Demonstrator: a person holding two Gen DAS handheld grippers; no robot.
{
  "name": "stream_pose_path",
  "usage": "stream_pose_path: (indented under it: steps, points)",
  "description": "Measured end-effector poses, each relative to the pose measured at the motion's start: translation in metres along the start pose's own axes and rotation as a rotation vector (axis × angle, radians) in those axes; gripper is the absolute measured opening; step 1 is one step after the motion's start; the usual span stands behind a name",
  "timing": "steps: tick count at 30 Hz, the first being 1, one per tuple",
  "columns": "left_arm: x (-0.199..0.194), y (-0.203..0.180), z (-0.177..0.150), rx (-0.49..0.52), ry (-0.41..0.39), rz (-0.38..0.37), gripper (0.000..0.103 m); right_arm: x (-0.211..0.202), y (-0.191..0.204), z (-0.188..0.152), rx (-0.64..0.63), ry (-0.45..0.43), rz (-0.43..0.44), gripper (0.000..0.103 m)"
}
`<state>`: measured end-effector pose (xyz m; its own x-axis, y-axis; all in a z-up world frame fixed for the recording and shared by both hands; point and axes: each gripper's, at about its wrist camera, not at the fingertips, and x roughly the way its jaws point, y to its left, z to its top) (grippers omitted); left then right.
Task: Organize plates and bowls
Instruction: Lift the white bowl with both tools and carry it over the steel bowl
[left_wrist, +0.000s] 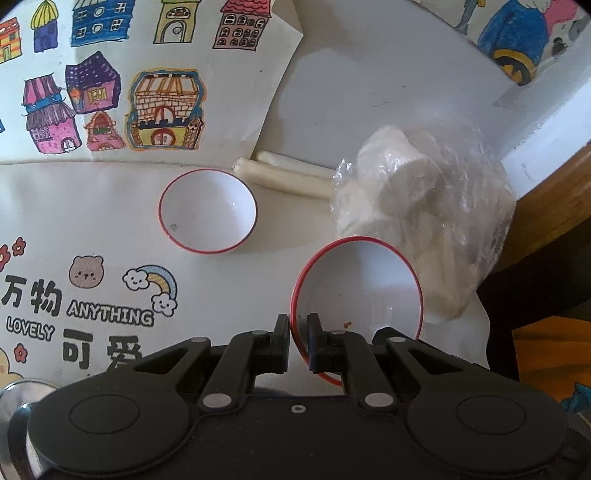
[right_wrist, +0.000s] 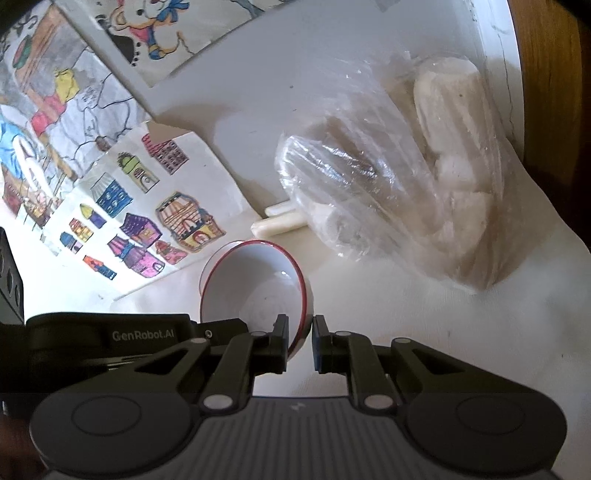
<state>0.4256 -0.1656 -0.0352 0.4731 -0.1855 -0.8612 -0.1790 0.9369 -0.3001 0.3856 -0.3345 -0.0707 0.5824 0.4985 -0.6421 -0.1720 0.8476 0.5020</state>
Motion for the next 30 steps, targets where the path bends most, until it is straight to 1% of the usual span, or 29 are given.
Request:
stream_pose_path:
  steps: [9, 20, 30]
  points:
    - [-0.017, 0.010, -0.012, 0.030, 0.012, -0.017, 0.009, -0.013, 0.012, -0.017, -0.015, 0.007, 0.000, 0.014]
    - [-0.030, 0.027, -0.024, 0.036, 0.024, -0.023, 0.009, -0.017, 0.030, -0.031, -0.036, 0.023, 0.007, 0.014]
    - [-0.037, 0.039, -0.034, 0.045, 0.065, -0.041, 0.009, -0.020, 0.036, -0.041, -0.074, 0.073, 0.016, 0.015]
